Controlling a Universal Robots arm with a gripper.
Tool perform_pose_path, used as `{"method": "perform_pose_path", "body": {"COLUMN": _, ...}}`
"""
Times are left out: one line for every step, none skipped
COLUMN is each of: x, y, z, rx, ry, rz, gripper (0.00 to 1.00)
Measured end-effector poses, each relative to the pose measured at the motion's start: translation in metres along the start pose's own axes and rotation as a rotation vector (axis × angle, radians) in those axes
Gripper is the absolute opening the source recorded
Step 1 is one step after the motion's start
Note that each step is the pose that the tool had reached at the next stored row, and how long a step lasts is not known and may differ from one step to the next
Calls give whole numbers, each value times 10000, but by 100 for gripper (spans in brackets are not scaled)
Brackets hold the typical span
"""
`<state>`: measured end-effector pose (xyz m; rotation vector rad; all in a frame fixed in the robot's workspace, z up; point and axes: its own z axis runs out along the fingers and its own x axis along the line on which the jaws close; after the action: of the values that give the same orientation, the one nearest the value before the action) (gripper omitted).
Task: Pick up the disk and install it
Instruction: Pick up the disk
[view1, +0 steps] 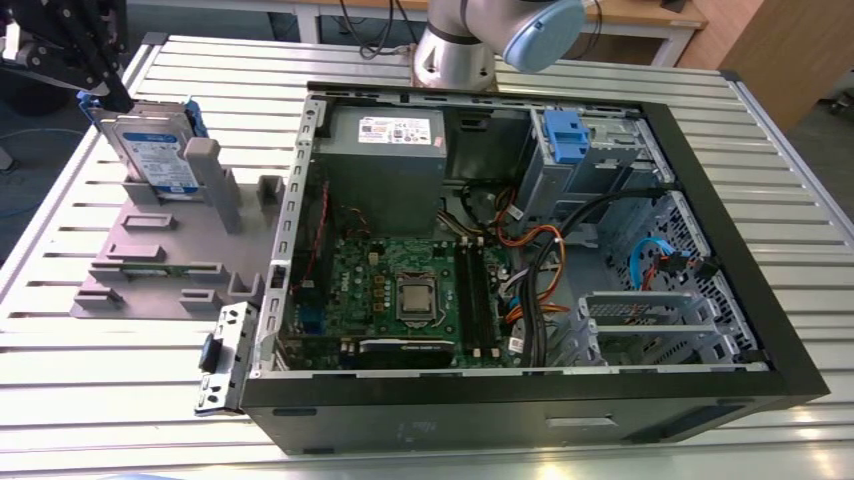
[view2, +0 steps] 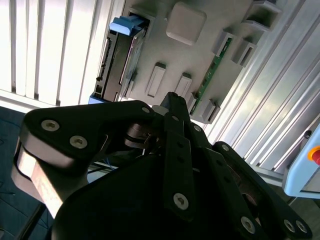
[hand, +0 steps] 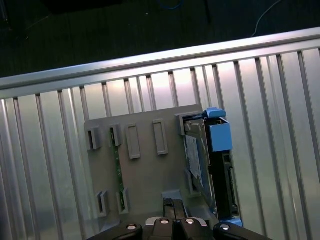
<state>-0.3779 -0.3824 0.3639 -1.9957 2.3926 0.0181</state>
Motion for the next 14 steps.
{"method": "perform_pose_path", "body": {"x": 0, "y": 0, "z": 0, "rx": 0, "ry": 0, "rz": -9, "gripper": 11}}
{"method": "perform_pose_path", "body": {"x": 0, "y": 0, "z": 0, "rx": -1, "ry": 0, "rz": -19, "gripper": 11}}
{"method": "perform_pose_path", "body": {"x": 0, "y": 0, "z": 0, "rx": -1, "ry": 0, "rz": -29, "gripper": 11}}
{"method": "perform_pose_path", "body": {"x": 0, "y": 0, "z": 0, "rx": -1, "ry": 0, "rz": -39, "gripper": 11}}
{"method": "perform_pose_path", "body": {"x": 0, "y": 0, "z": 0, "rx": -1, "ry": 0, "rz": -49, "gripper": 11}}
{"method": "perform_pose_path", "body": {"x": 0, "y": 0, "z": 0, "rx": -2, "ry": 0, "rz": -59, "gripper": 11}}
{"method": "perform_pose_path", "body": {"x": 0, "y": 0, "z": 0, "rx": -2, "ry": 0, "rz": -69, "gripper": 11}}
{"method": "perform_pose_path", "body": {"x": 0, "y": 0, "z": 0, "rx": -2, "ry": -1, "rz": -78, "gripper": 11}}
{"method": "perform_pose_path", "body": {"x": 0, "y": 0, "z": 0, "rx": -2, "ry": -1, "rz": -89, "gripper": 11}}
{"method": "perform_pose_path", "body": {"x": 0, "y": 0, "z": 0, "rx": -3, "ry": 0, "rz": -99, "gripper": 11}}
{"method": "perform_pose_path", "body": {"x": 0, "y": 0, "z": 0, "rx": -3, "ry": 0, "rz": -108, "gripper": 11}}
{"method": "perform_pose_path", "body": {"x": 0, "y": 0, "z": 0, "rx": -4, "ry": 0, "rz": -118, "gripper": 11}}
{"method": "perform_pose_path", "body": {"x": 0, "y": 0, "z": 0, "rx": -3, "ry": -1, "rz": -128, "gripper": 11}}
{"method": "perform_pose_path", "body": {"x": 0, "y": 0, "z": 0, "rx": -4, "ry": -1, "rz": -137, "gripper": 11}}
